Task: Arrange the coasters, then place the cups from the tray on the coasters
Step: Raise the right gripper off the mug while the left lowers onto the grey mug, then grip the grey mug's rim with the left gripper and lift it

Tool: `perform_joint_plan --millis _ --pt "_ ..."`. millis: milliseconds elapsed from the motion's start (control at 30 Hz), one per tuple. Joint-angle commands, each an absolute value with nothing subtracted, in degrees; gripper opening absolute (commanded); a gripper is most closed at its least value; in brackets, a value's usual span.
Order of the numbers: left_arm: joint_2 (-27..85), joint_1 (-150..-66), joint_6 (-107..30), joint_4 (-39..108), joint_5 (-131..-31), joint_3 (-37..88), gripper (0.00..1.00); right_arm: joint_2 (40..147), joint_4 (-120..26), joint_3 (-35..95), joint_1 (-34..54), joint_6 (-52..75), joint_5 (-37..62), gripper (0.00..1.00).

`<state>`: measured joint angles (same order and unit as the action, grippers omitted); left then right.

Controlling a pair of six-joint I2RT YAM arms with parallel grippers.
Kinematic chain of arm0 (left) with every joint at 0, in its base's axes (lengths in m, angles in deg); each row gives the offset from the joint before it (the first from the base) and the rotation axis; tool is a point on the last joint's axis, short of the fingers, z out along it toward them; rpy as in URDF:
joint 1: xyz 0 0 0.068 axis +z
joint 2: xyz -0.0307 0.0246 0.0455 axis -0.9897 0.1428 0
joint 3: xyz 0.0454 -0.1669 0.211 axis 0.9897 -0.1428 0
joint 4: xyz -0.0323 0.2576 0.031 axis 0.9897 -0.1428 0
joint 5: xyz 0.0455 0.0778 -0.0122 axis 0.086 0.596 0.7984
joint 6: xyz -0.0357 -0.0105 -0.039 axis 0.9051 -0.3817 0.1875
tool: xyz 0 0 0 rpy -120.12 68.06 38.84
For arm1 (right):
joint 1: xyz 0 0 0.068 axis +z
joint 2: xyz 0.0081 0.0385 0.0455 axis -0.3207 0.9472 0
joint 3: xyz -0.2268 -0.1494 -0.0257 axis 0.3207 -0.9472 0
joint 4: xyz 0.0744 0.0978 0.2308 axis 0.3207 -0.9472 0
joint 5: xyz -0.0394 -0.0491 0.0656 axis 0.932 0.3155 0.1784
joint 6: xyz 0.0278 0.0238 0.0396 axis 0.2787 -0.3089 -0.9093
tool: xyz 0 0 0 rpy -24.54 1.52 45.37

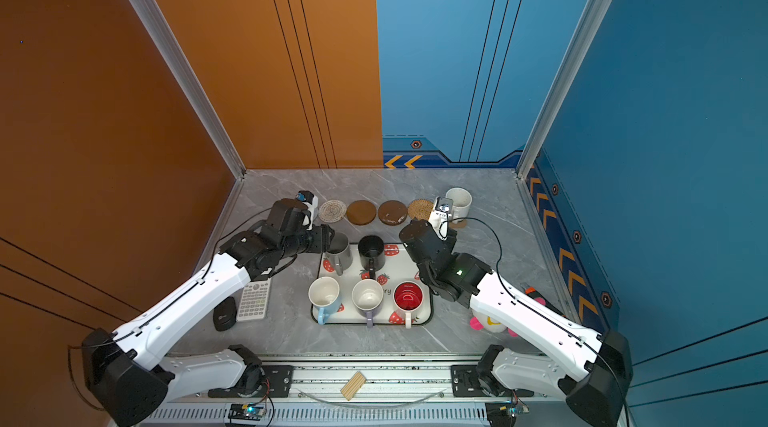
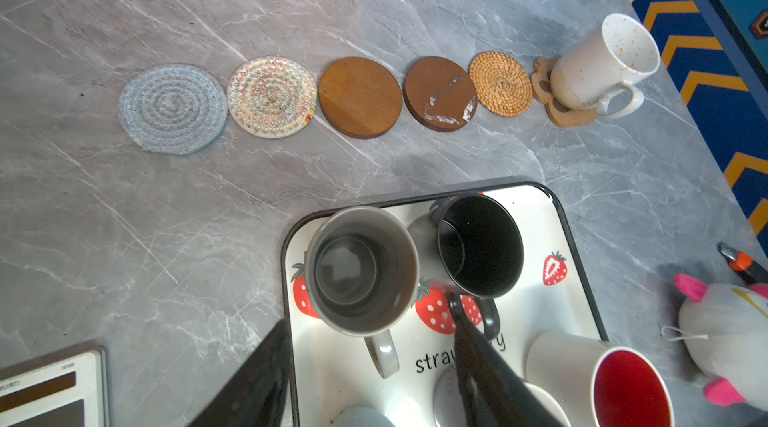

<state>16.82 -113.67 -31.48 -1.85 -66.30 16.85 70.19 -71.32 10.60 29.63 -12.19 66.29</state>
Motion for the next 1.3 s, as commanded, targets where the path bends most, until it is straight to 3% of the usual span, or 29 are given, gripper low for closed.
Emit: perform_joint_plan --millis 0,467,1267 --pt "17.13 -114.87 -33.51 -6.41 -68.65 19.23 0.63 67.41 -69.26 7.45 29.83 -13.59 68.98 0.72" --pt "19.55 -116.46 -31.99 -12.82 -69.83 20.25 0.60 58.96 -67.86 1.79 28.86 -13.80 68.95 0.73" --pt "36.60 -119.14 -26.93 -14.81 -65.45 22.05 0.47 58.00 -64.76 -1.12 26.17 -14.37 65.08 0.75"
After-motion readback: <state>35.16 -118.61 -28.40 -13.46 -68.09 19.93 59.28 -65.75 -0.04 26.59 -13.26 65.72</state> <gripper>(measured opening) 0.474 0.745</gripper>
